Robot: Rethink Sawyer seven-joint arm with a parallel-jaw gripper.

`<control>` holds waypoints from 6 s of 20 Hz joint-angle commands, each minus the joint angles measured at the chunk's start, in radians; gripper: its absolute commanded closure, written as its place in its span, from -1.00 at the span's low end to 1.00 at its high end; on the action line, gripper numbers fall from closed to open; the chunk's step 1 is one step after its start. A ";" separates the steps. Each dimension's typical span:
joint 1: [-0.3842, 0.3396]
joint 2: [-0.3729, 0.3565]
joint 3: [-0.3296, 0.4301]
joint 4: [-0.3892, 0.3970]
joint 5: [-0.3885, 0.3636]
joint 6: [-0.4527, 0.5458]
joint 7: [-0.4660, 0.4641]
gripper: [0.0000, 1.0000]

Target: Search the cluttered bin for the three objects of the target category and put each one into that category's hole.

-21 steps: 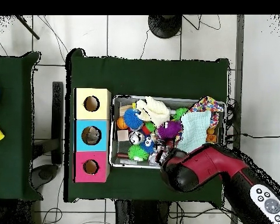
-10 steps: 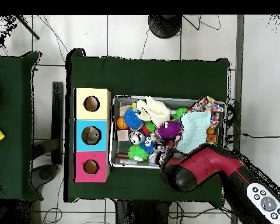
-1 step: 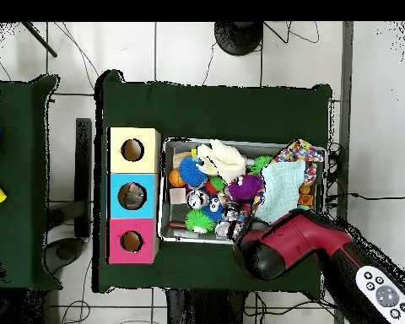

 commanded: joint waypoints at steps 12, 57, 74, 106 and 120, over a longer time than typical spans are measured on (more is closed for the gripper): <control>0.054 0.092 -0.094 -0.100 -0.115 0.026 -0.196 -1.00; 0.244 -0.232 0.140 -0.008 0.349 0.019 0.206 1.00; 0.446 -0.264 0.042 -0.186 0.512 -0.008 0.303 1.00; 0.438 -0.214 -0.016 -0.112 0.378 -0.258 0.152 1.00; 0.435 -0.203 -0.008 -0.088 0.290 -0.263 0.156 1.00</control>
